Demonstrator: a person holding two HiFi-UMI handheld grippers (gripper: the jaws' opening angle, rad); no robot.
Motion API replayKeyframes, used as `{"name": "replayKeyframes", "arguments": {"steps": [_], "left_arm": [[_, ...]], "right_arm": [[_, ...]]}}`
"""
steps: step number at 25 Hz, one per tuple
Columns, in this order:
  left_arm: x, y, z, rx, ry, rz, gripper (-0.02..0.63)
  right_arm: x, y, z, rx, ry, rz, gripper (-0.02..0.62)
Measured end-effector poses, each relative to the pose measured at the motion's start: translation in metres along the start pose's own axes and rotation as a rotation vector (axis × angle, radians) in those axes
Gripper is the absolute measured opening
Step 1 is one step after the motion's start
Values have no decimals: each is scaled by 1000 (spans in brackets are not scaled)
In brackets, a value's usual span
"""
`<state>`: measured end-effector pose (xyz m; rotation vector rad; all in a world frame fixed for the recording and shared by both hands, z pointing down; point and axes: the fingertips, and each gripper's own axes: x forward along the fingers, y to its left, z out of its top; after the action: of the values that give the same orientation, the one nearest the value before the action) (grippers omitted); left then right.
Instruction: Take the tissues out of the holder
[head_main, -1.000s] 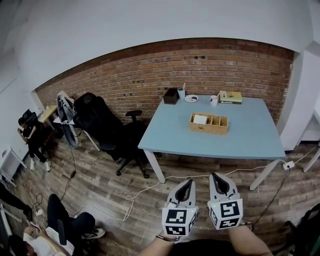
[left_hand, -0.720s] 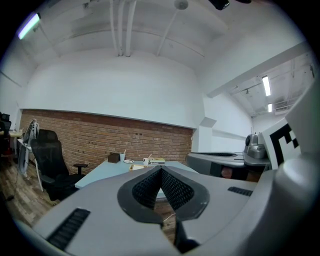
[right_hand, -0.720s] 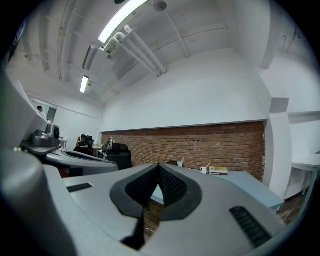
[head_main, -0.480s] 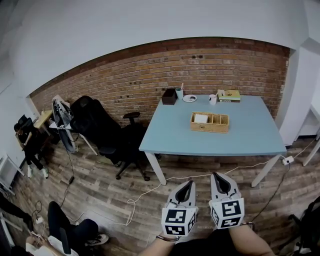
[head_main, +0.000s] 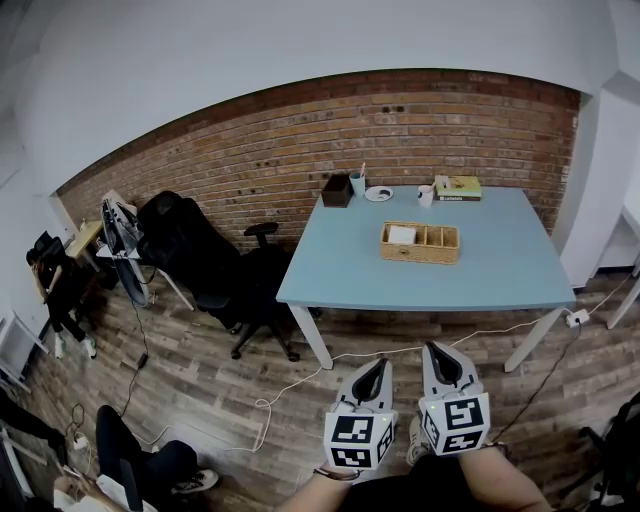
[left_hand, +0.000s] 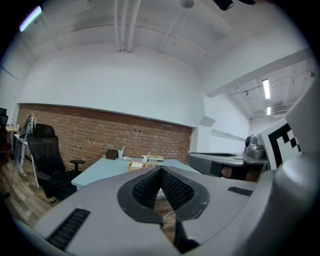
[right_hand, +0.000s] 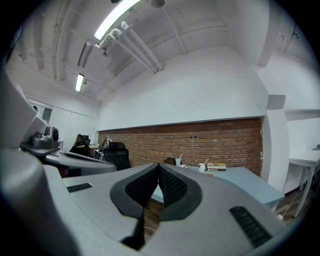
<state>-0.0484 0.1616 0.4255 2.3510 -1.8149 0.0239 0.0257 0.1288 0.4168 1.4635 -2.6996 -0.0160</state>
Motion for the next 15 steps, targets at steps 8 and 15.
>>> {"name": "replayKeyframes", "arguments": {"steps": [8, 15], "left_arm": [[37, 5, -5, 10, 29, -12, 2], [85, 17, -3, 13, 52, -28, 2]], "right_arm": [[32, -15, -10, 29, 17, 10, 3], [73, -44, -17, 31, 45, -5, 3]]}}
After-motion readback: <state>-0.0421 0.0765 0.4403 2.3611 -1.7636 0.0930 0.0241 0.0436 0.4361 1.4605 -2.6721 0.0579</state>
